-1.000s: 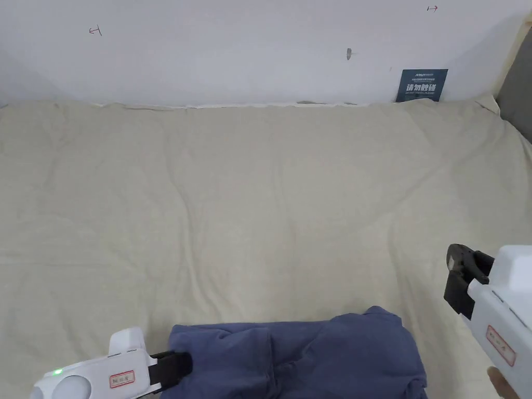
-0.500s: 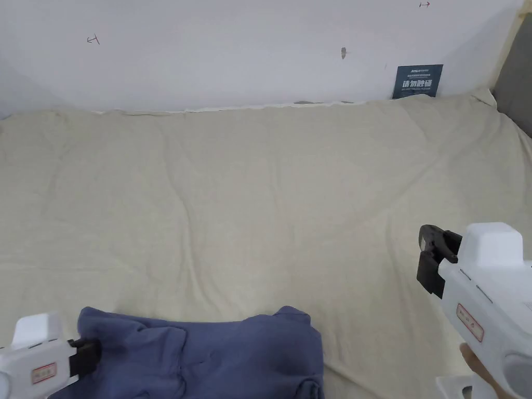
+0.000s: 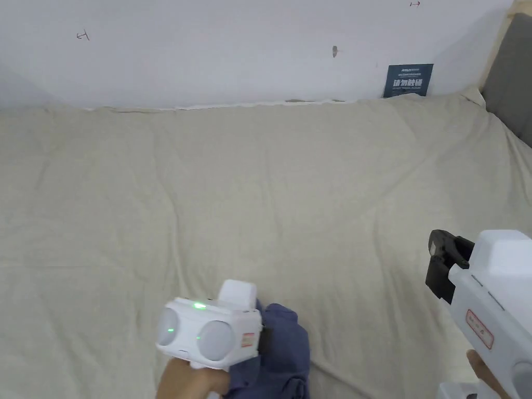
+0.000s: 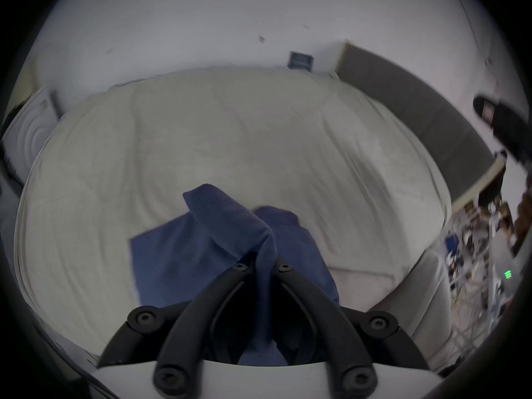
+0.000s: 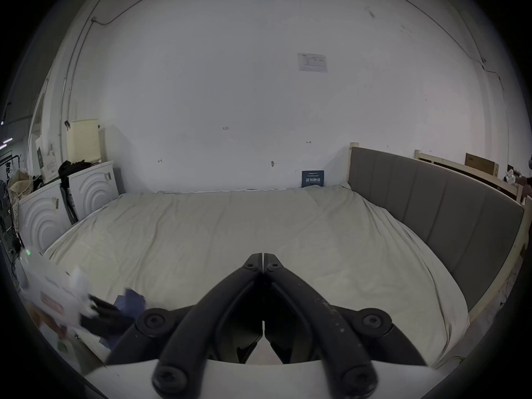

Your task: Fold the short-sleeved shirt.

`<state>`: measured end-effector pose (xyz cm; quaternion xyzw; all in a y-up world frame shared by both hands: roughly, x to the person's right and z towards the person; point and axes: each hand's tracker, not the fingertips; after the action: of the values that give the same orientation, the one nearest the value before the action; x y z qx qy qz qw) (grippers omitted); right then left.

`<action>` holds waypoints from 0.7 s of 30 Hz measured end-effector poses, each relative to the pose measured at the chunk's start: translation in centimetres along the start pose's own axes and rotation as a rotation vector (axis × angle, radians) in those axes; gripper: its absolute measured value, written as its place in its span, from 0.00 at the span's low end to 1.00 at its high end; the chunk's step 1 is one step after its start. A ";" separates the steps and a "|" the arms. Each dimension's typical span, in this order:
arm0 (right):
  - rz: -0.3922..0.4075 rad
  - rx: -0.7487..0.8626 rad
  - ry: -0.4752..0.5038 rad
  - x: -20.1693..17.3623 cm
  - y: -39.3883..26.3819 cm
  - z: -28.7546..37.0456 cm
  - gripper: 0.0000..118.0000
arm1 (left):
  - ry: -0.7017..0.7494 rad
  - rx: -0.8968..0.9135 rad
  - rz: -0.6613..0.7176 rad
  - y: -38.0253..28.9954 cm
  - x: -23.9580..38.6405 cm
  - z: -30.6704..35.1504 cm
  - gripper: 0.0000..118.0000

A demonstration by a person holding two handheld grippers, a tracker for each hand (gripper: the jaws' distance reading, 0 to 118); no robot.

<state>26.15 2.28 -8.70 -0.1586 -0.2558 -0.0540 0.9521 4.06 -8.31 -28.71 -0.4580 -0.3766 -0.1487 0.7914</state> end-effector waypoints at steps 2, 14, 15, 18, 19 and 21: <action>-0.003 -0.004 -0.018 0.7 -0.1 0.2 0.02 | 0.013 -0.068 -0.043 -0.5 1.7 -2.4 0.48; -0.020 -0.002 -0.064 2.2 -0.1 0.8 0.02 | -0.078 0.308 0.058 -1.2 0.1 4.0 0.88; -0.017 0.000 -0.061 2.1 -0.1 0.8 0.02 | -0.060 0.360 0.069 -1.3 -0.4 4.8 0.84; -0.010 0.009 -0.048 1.6 0.3 0.8 0.02 | 0.036 0.482 0.105 -1.6 -2.2 7.0 0.59; -0.009 0.013 -0.046 1.3 0.4 0.9 0.02 | 0.075 0.514 0.121 -1.9 -2.9 7.4 0.43; -0.007 0.019 -0.037 1.1 0.5 0.8 0.02 | 0.126 0.529 0.148 -2.2 -4.0 7.2 0.00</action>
<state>26.77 3.03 -7.61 -0.1495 -0.2747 -0.0521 0.9484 -3.19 -3.86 -28.11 -0.2515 -0.3180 -0.0151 0.9140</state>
